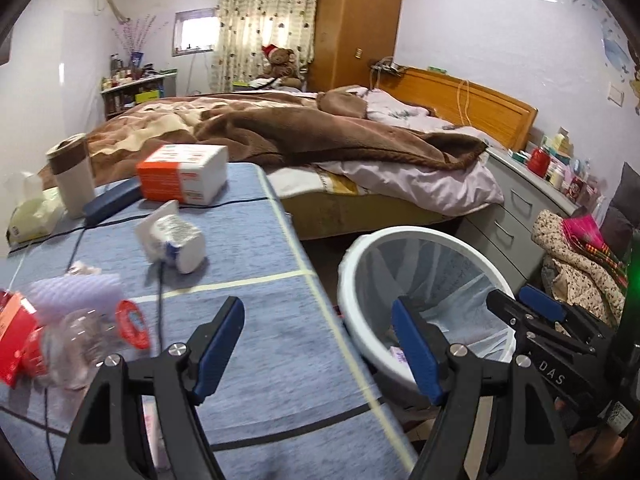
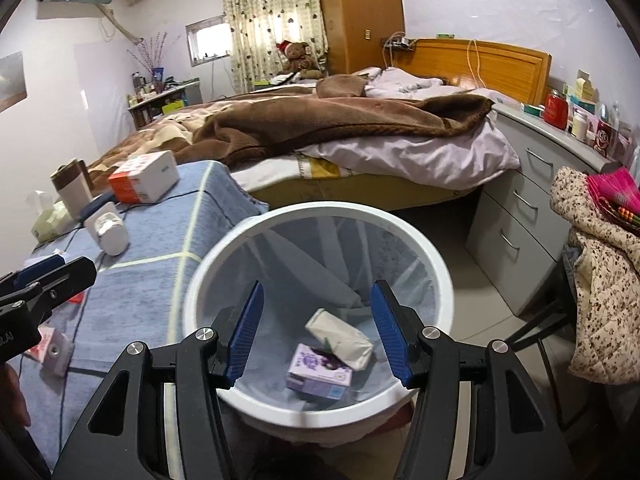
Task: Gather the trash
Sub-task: 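Move both open grippers back over the table toward the remaining trash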
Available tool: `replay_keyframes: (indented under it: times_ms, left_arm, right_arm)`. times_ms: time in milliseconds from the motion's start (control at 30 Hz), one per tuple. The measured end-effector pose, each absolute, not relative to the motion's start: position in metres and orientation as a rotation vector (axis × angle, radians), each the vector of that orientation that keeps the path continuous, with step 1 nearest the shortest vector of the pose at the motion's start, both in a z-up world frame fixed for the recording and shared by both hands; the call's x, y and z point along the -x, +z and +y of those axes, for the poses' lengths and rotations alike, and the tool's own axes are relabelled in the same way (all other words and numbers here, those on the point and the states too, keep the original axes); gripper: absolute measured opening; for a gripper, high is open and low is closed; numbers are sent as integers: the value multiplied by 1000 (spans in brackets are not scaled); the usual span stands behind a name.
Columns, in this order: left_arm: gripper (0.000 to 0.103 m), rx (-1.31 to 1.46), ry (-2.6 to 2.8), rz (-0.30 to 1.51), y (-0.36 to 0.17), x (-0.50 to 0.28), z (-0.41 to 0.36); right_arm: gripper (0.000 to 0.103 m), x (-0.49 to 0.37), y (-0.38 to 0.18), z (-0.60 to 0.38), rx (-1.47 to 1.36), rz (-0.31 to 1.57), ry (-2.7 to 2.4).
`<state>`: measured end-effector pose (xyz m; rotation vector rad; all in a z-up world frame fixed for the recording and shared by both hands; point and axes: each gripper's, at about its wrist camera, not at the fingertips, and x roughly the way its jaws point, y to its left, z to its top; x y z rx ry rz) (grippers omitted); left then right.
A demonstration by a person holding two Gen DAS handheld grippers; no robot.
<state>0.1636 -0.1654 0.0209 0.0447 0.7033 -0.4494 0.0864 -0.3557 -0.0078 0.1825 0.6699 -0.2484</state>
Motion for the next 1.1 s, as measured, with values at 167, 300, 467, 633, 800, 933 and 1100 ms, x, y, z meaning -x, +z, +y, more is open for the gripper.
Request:
replay_keyframes:
  times_ms: [167,300,467,633,800,933,1100]
  left_arm:
    - [78,-30,-394,667,27,-151,-129]
    - [78,-8,-347,649,30,-142,-93]
    - [79,34,-263,633,31,-134,-42]
    - [80,50,-170,623,28,-126,4]
    - [81,57,-97,622,24,-123,41]
    - [81,75,-58,632,18,-126,68]
    - [81,80,-14,650,12,-129,97]
  right_arm:
    - [57,-84,-5,-335,-188,657,-196]
    - [57,-82,-4,-308,-186,651,-132]
    - [62,-82,-5,-274,-173,659,-43]
    - [63,-85,-7,-244,-187,680,40]
    - [64,-90,-11,-214,-184,708,106]
    - [66,-96,-15,-189,-155,719,182]
    - [68,-106,-22,-161,-104,739,282]
